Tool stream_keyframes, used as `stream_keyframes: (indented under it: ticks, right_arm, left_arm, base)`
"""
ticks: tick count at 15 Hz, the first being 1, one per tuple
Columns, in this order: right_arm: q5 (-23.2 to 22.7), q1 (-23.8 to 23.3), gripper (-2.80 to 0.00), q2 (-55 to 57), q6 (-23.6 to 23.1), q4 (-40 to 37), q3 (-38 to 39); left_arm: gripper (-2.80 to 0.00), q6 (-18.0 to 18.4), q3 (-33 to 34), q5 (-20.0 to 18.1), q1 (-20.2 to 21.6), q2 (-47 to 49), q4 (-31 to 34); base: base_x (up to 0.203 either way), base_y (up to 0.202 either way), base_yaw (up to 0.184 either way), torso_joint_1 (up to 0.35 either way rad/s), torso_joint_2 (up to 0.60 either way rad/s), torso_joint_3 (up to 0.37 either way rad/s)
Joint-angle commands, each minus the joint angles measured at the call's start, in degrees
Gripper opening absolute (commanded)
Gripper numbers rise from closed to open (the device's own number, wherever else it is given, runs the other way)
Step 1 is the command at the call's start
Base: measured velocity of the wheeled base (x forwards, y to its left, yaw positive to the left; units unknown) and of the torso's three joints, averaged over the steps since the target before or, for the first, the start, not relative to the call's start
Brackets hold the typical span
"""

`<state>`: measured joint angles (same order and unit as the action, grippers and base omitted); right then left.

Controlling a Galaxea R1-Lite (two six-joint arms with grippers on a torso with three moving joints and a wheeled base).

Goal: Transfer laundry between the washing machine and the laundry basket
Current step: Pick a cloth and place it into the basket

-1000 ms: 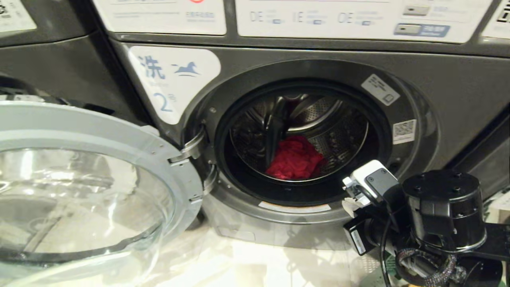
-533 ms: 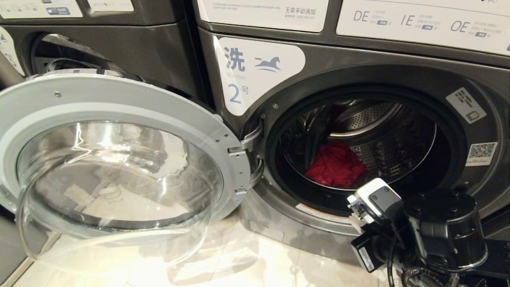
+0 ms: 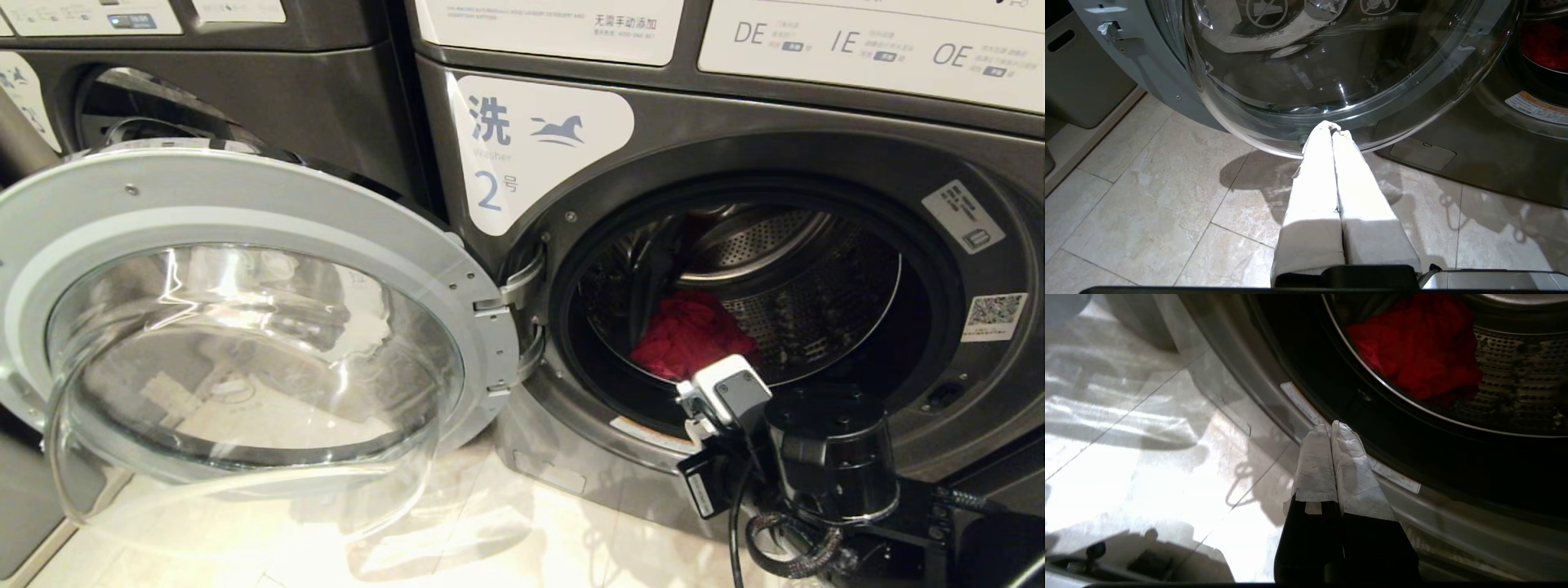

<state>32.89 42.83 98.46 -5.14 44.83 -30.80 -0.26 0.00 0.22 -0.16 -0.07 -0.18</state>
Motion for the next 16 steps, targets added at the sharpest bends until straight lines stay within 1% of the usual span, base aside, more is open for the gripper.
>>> stream_keyframes:
  ticks: [1,5,6,7,9,12,14,16]
  right_arm:
    - [0.9,-0.3,-2.8,4.6,0.0,2.4,-0.4]
    - [5.7,-1.6,-2.8,9.4,0.1,10.2,0.2]
    - [7.5,-2.4,-2.8,10.4,0.2,11.6,0.3]
    - [8.2,-3.1,-2.8,11.3,0.3,12.7,0.3]
    - [8.8,-4.6,-2.8,13.5,0.4,15.1,-0.1]
    - [10.4,-8.5,-2.8,19.4,0.3,20.4,-2.4]
    - [10.6,-10.7,-2.8,24.2,-0.1,24.4,-5.1]
    - [10.7,-12.2,-2.8,28.1,0.1,25.1,-10.1]
  left_arm:
    - [-2.8,0.0,0.0,0.0,0.0,0.1,0.0]
    - [-2.8,0.0,0.0,0.0,0.0,0.1,0.0]
    - [-2.8,0.0,0.0,0.0,0.1,0.1,0.0]
    - [-2.8,0.0,0.0,0.0,0.0,0.1,0.0]
    - [-2.8,0.0,0.0,0.0,0.0,0.1,0.0]
    - [-2.8,0.0,0.0,0.0,0.0,0.1,0.0]
    - [-2.8,0.0,-0.1,0.0,0.0,0.1,0.0]
    - [-2.8,-0.1,0.0,0.0,0.0,0.1,0.0]
  base:
    - [0.0,0.0,0.0,0.0,0.0,0.0]
    - [0.0,0.0,0.0,0.0,0.0,0.0]
    - [0.0,0.0,0.0,0.0,0.0,0.0]
    - [0.0,0.0,0.0,0.0,0.0,0.0]
    - [0.0,0.0,0.0,0.0,0.0,0.0]
    - [0.0,0.0,0.0,0.0,0.0,0.0]
    - [0.0,0.0,0.0,0.0,0.0,0.0]
    - [0.0,0.0,0.0,0.0,0.0,0.0]
